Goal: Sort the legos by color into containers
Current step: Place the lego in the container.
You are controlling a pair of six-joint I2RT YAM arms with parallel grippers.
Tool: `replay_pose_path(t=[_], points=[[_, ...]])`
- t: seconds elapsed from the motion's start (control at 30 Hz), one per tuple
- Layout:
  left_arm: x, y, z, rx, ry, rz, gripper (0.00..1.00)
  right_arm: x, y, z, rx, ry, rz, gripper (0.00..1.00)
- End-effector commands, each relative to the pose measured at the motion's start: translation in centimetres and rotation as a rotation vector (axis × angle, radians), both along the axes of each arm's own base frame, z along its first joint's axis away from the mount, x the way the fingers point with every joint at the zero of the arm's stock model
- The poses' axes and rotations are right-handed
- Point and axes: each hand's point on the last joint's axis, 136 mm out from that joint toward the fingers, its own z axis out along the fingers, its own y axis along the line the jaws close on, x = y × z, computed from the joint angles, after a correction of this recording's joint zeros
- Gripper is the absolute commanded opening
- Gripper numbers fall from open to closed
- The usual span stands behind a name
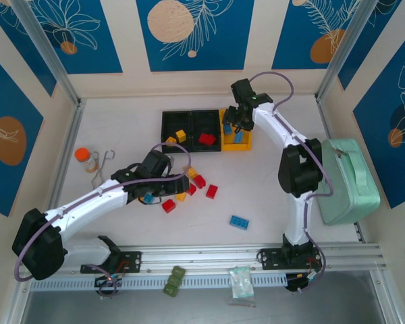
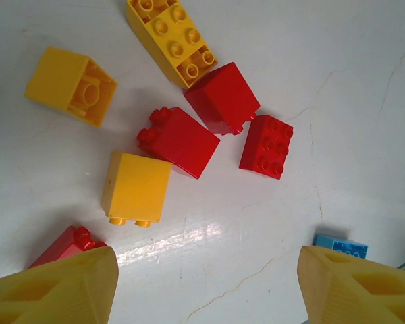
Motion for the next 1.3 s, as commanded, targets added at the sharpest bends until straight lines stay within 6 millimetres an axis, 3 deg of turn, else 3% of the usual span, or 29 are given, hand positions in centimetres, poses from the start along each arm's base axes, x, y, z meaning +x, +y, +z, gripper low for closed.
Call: replay_pose_path(t=[0.0,0.4,0.63,0.77,1.03,1.27], points=[[-0.3,-0.1,0.3,0.01,-0.014,-0.027,0.7,0.4,-0.5,-0.5,0.009,0.065,-0.062,0.49],[-0.5,0.1,-0.6,0.028,0.002,-0.032,0.7,1.9,-0.8,-4.7,0.031,0.184,-0.202,0.53],[-0.6,0.4,-0.5,0.037,-0.003,-0.027,0.7,2.1,-0.7,-4.7,0.036,0.179,-0.219,0.67],[-0.7,0.6,-0.6,0.041,-0.001,-0.024,0.7,2.2,-0.3,-3.4,0.045,0.146,-0.204,0.74],[-1.3,1.4,-0.7,0.052,0.003,-0.008,0.71,1.9,0.1,0.0,0.073,0.078,-0.183,0.77],[-2.4,3.3,-0.9,0.102,0.015,0.017,0.71,-0.9,1.3,4.3,0.132,-0.029,-0.11,0.77]])
